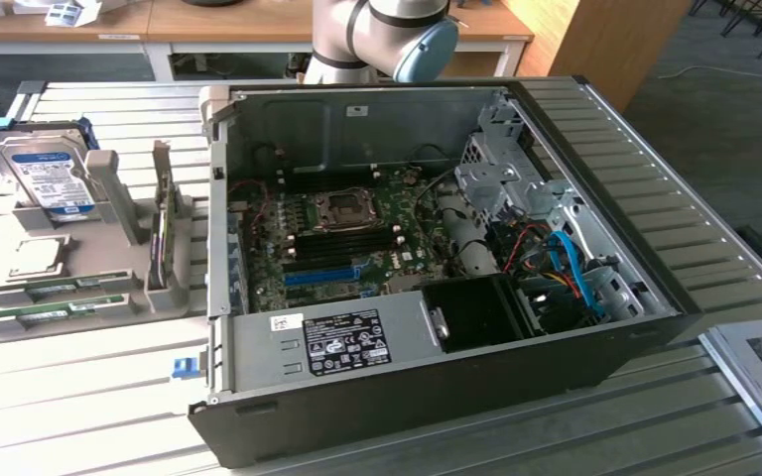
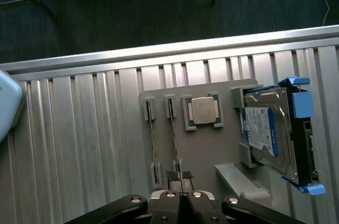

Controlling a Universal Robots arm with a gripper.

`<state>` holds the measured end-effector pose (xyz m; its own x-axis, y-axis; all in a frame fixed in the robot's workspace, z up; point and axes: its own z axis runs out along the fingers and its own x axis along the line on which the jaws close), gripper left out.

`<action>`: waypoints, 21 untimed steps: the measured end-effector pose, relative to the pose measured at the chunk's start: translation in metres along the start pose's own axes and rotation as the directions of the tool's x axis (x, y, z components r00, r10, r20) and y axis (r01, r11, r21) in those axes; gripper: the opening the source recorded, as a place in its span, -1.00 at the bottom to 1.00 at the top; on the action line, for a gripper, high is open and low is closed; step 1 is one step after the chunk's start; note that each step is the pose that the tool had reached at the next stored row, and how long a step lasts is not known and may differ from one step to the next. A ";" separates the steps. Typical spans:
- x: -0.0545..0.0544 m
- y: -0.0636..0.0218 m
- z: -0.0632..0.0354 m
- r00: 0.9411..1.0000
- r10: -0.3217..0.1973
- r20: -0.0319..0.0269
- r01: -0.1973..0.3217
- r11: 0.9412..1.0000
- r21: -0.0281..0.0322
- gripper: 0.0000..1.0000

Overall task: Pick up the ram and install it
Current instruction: 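Pick up the ram and move it above insertion slot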

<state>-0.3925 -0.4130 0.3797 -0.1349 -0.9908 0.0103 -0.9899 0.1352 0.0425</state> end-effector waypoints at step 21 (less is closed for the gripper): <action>0.000 0.0000 0.0001 0.986 -0.169 -0.007 0.169 0.986 0.002 -0.80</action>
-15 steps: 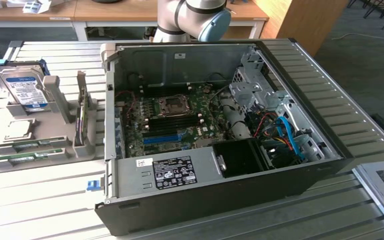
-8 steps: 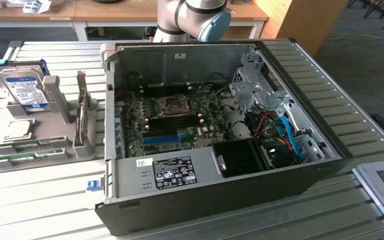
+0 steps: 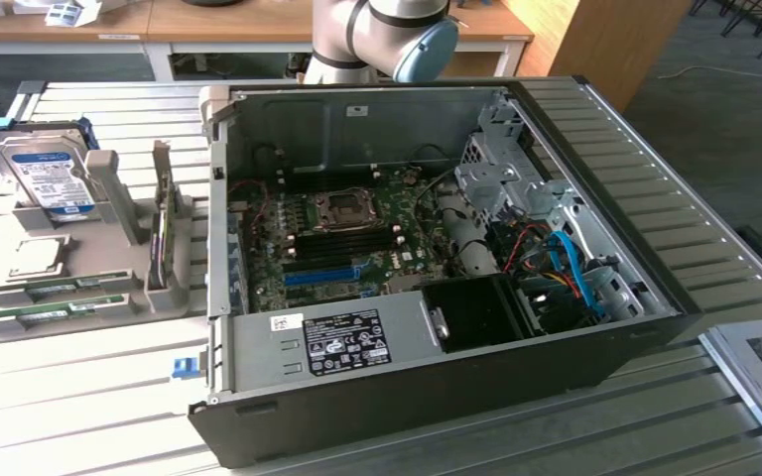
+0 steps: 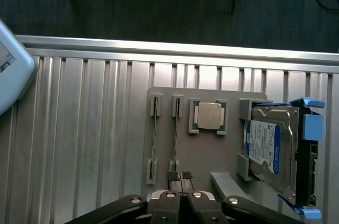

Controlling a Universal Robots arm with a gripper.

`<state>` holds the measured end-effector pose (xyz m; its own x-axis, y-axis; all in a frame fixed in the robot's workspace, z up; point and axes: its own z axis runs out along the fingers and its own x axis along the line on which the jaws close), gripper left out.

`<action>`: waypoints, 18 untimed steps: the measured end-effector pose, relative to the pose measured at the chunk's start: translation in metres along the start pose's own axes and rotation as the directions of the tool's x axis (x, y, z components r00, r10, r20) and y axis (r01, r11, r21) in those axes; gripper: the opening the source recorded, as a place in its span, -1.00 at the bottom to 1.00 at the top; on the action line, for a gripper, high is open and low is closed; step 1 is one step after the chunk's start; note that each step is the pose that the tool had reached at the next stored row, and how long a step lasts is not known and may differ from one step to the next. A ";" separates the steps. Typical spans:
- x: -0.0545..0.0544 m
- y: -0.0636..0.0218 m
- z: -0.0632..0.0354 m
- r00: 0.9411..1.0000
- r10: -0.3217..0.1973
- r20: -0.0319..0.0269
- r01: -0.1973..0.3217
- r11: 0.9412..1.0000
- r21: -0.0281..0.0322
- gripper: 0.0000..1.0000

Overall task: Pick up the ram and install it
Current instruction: 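Pick up the ram and move it above insertion slot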

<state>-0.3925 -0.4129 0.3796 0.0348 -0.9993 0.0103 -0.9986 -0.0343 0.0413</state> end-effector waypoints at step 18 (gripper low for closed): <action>0.000 -0.0003 0.0089 1.000 0.000 -0.001 0.000 1.000 0.000 -0.80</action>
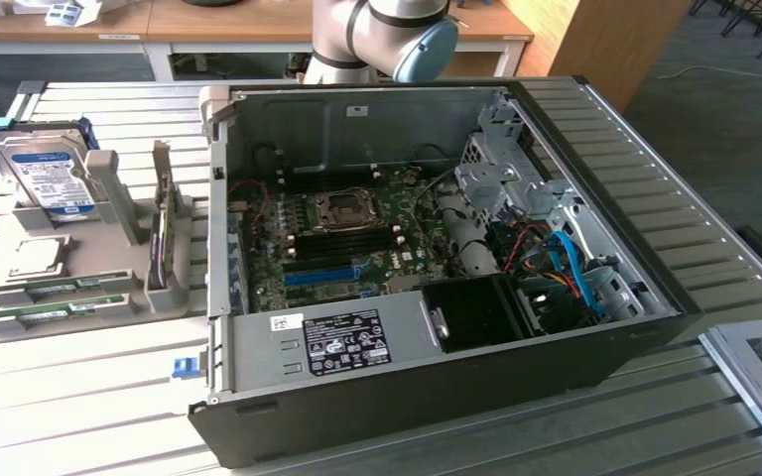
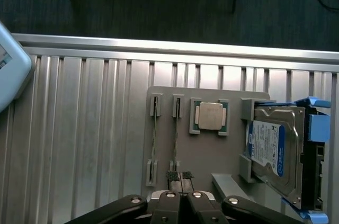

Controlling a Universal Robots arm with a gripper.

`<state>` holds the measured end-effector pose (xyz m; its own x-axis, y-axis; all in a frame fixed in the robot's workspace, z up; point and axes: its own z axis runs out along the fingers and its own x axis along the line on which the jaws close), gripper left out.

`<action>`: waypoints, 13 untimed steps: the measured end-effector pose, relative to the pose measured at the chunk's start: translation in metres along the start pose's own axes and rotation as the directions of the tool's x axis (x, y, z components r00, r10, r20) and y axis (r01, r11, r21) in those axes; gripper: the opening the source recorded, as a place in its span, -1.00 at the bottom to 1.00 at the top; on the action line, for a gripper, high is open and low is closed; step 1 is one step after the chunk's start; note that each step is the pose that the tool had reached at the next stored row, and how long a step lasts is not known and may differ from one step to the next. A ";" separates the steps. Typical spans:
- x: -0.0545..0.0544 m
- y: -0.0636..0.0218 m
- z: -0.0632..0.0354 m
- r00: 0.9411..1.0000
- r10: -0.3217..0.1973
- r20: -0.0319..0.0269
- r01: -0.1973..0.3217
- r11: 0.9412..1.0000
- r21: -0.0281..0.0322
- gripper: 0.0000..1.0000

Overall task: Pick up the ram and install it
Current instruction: 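Pick up the ram and move it above insertion slot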

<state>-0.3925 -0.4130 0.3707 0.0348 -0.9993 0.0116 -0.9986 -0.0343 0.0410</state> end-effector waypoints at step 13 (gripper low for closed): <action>0.000 -0.0004 0.0105 1.000 0.000 -0.001 0.000 1.000 0.000 -0.80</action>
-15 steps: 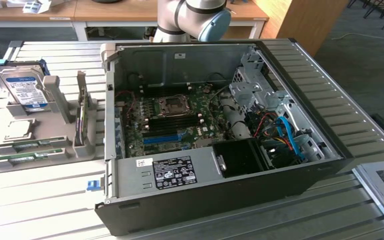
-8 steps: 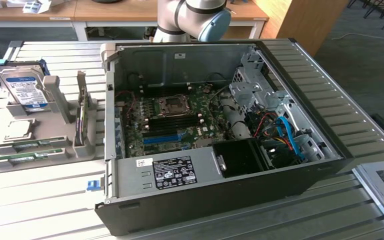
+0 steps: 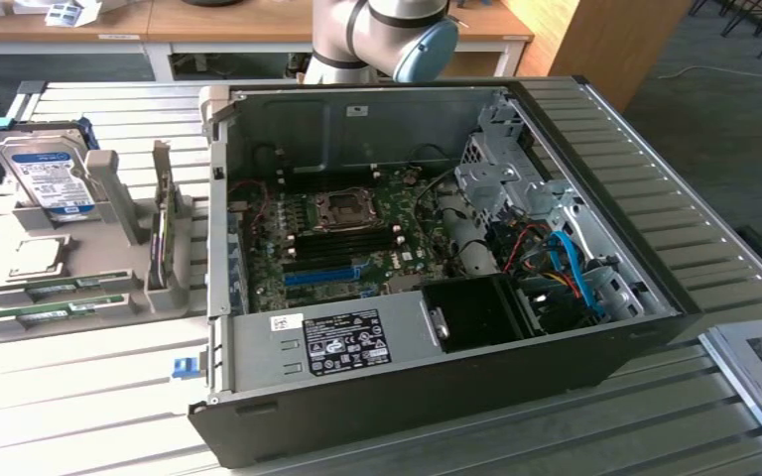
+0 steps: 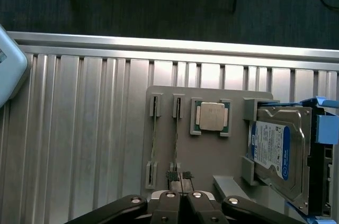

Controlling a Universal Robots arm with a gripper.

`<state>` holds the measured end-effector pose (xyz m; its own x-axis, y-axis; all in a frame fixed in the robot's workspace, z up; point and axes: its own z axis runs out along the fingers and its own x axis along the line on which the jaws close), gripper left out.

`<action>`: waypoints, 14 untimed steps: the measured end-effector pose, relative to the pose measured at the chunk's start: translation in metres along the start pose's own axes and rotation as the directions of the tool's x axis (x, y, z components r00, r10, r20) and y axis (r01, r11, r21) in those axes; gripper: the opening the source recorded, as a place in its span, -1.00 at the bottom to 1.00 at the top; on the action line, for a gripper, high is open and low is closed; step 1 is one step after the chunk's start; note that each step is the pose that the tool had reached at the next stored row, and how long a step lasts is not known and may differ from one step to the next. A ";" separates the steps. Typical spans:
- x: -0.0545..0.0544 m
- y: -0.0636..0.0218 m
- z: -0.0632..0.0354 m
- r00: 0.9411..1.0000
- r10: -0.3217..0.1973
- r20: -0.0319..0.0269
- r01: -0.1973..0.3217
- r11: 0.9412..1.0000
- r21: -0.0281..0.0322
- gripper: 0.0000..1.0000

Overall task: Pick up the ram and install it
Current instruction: 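Pick up the ram and move it above insertion slot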

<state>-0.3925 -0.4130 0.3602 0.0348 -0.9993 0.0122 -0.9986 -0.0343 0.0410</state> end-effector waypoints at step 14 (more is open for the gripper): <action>0.000 -0.0006 0.0138 1.000 0.000 0.000 0.000 1.000 0.000 -0.80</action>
<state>-0.3925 -0.4130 0.3464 0.0348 -0.9993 0.0123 -0.9986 -0.0343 0.0410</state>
